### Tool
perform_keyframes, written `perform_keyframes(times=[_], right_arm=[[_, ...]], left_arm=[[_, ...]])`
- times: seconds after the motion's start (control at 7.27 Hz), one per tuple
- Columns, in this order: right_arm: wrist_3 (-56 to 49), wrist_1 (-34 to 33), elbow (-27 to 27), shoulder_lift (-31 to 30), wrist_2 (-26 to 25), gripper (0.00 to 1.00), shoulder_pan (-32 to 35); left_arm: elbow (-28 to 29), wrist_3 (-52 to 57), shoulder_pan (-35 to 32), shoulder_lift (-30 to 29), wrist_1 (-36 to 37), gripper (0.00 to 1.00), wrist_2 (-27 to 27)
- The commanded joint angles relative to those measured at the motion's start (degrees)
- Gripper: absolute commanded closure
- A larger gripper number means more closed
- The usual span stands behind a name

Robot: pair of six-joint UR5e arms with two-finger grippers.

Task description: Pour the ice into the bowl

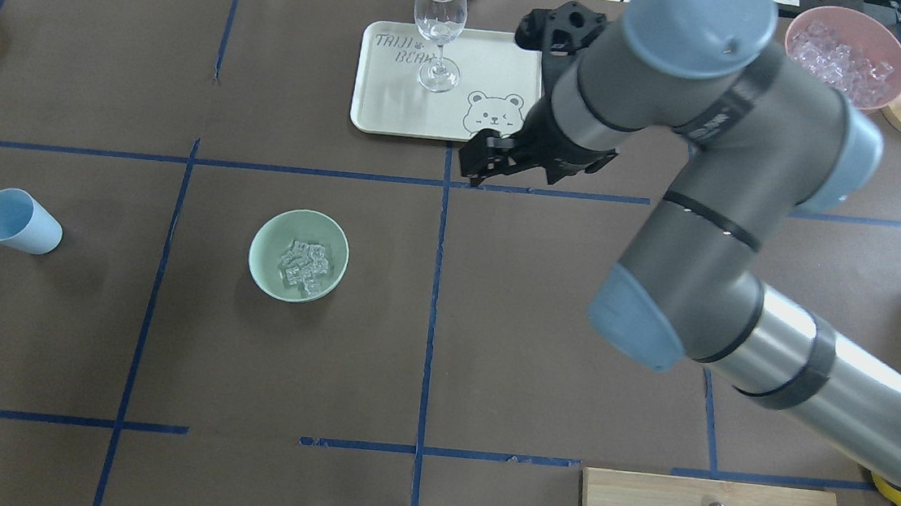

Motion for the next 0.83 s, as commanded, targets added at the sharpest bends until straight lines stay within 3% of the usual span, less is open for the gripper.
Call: perform_keyframes(times=[0.0,0.28,0.41,0.55,0.69], right_arm=[[8.99,0.12,-14.88,12.85,-8.32,0.01,-7.56],[12.27,10.68,-32.19,19.67,-11.96,0.01,-10.30],[12.19,13.27,-35.75,19.69,-12.31,0.02,-10.83],[12.01,13.30,-36.05,19.43,-12.40,0.09,-11.62],[11.93,13.30,-36.23,19.08,-12.32,0.24,-12.15]], left_arm=[[-0.37,0.07,0.00,0.00,0.01,0.00,-0.43],[-0.46,0.07,0.00,-0.17,-0.08,0.00,-0.43],[-0.46,0.07,0.00,-0.35,-0.08,0.00,-0.43],[-0.46,0.07,0.00,-0.44,-0.17,0.00,-0.43],[-0.46,0.07,0.09,-0.44,-0.26,0.00,-0.43]])
